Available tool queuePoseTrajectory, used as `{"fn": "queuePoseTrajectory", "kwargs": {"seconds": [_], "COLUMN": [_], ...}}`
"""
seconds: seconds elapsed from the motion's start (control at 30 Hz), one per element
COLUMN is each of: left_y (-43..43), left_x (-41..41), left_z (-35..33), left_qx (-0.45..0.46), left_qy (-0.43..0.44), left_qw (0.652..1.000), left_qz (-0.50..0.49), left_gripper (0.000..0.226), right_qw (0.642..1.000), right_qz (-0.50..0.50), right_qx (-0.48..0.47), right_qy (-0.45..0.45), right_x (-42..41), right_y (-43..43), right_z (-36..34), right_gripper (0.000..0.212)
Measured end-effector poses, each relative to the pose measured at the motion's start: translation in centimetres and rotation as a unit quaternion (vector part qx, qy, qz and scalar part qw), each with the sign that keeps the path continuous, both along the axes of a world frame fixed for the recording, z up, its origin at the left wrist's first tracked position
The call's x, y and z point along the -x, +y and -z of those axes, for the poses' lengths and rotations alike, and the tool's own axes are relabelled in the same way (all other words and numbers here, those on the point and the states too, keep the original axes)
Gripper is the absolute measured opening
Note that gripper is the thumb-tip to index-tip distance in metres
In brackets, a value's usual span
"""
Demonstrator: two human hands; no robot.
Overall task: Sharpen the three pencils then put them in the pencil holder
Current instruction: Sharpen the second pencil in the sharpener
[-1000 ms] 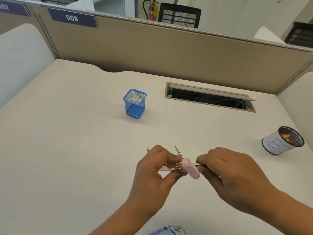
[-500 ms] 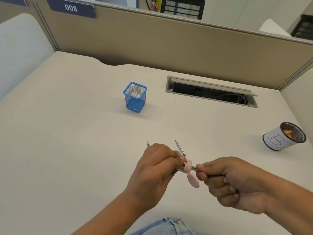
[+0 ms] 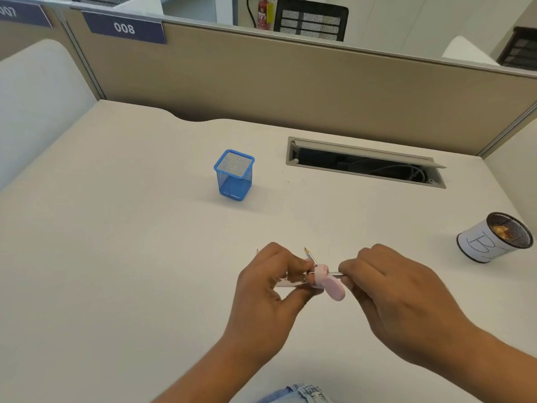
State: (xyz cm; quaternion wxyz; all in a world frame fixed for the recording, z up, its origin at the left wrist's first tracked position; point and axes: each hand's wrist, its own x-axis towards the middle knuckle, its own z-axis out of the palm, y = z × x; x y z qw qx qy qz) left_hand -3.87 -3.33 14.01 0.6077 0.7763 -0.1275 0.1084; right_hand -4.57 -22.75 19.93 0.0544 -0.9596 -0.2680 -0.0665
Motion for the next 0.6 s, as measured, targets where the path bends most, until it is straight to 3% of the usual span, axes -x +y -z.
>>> {"fn": "queuePoseTrajectory", "kwargs": {"seconds": [0.13, 0.23, 0.33, 0.37, 0.4, 0.47, 0.5, 0.53, 0.57, 0.6], "left_y": [-0.2, 0.0, 0.3, 0.4, 0.6, 1.0, 1.3, 1.4, 1.5, 1.4], "left_x": [0.1, -0.1, -0.2, -0.2, -0.2, -0.3, -0.3, -0.4, -0.4, -0.4], "left_z": [0.1, 0.5, 1.1, 1.3, 1.5, 1.8, 2.0, 2.1, 2.2, 2.3], "left_qx": [0.003, -0.033, -0.053, -0.066, -0.086, -0.135, -0.156, -0.170, -0.177, -0.180], "left_qy": [-0.044, -0.134, -0.192, -0.217, -0.248, -0.319, -0.347, -0.362, -0.364, -0.358], "left_qw": [0.999, 0.990, 0.980, 0.974, 0.965, 0.938, 0.924, 0.916, 0.914, 0.916], "left_qz": [-0.004, -0.007, 0.000, 0.005, 0.013, 0.028, 0.033, 0.035, 0.031, 0.021], "left_gripper": [0.024, 0.031, 0.026, 0.020, 0.015, 0.011, 0.011, 0.010, 0.010, 0.011], "right_qw": [0.999, 0.984, 0.943, 0.906, 0.837, 0.609, 0.516, 0.463, 0.444, 0.447], "right_qz": [0.016, 0.096, 0.168, 0.201, 0.244, 0.324, 0.347, 0.354, 0.353, 0.349], "right_qx": [-0.035, -0.097, -0.152, -0.201, -0.267, -0.404, -0.428, -0.435, -0.436, -0.433], "right_qy": [-0.005, 0.115, 0.244, 0.314, 0.410, 0.600, 0.656, 0.686, 0.699, 0.701], "right_x": [0.1, 0.7, 1.0, 0.9, 0.8, 0.1, -0.1, -0.4, -0.5, -0.7], "right_y": [0.5, 1.1, 1.6, 1.8, 1.8, 1.4, 1.2, 1.1, 0.9, 0.7], "right_z": [0.1, 0.1, -0.1, -0.4, -0.8, -1.3, -1.5, -1.6, -1.4, -1.1], "right_gripper": [0.029, 0.031, 0.036, 0.037, 0.040, 0.042, 0.041, 0.040, 0.040, 0.040]}}
